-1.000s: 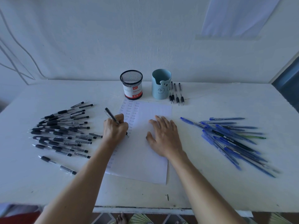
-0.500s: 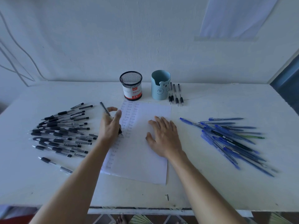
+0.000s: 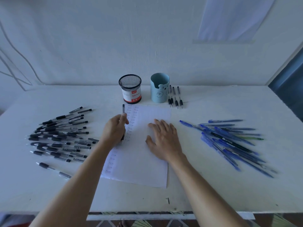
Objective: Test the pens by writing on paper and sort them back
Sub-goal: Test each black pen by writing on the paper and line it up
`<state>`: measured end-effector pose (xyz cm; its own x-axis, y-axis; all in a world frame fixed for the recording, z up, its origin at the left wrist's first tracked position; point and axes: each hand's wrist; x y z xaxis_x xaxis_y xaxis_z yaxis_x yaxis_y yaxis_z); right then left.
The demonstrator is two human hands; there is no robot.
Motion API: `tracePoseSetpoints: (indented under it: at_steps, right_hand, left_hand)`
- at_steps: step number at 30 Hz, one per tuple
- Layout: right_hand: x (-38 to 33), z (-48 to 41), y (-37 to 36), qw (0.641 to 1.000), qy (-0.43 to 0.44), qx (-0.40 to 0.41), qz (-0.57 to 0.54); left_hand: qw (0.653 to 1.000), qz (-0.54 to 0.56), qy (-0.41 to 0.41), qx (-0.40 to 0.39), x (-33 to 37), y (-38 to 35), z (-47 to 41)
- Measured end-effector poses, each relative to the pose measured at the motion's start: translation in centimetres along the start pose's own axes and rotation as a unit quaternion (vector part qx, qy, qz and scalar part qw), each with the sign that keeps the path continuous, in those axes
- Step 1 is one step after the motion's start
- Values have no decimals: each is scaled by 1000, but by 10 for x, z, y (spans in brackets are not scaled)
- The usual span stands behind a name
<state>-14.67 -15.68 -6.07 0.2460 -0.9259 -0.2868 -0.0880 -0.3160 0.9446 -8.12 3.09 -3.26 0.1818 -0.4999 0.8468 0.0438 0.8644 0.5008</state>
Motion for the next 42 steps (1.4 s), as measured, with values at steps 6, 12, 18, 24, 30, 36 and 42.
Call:
tracePoseSetpoints:
  at_steps: [6,12,18,24,30,36,42]
  right_hand:
    - [2,1,1,1000,-3,4,-11]
    - [7,0,2,998,-34,8,-57]
    - [5,-1,4,995,-46,7,-88]
    - [5,-4,3,997,-23,25,-62]
    - [0,-20,6,996,-72,11,-52]
    - [-14,-31,17,988,-142,23,-62]
    - [-2,-31,19,967,-160,83,-180]
  left_hand:
    - [970,-235,-47,-36,25,-22,3]
    - [956,-289,-33,-47,36,-45,9]
    - [971,-236,-5,-29,38,-41,8]
    - [943,-302,-106,87,10,-29,-20]
    - [920,-361,-149,23,-6,-29,-32]
    - [920,-362,-144,31,-8,-29,-32]
    - [919,-366,-144,35,-8,-30,-31]
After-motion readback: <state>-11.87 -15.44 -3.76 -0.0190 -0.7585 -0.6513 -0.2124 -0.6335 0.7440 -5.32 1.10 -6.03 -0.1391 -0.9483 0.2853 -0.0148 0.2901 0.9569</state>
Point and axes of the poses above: each hand's wrist, its own z-axis away from the middle knuckle, its own y-axis out of the back of the hand, x = y × z, and after that the axes turned 9 degrees about y, right-handed
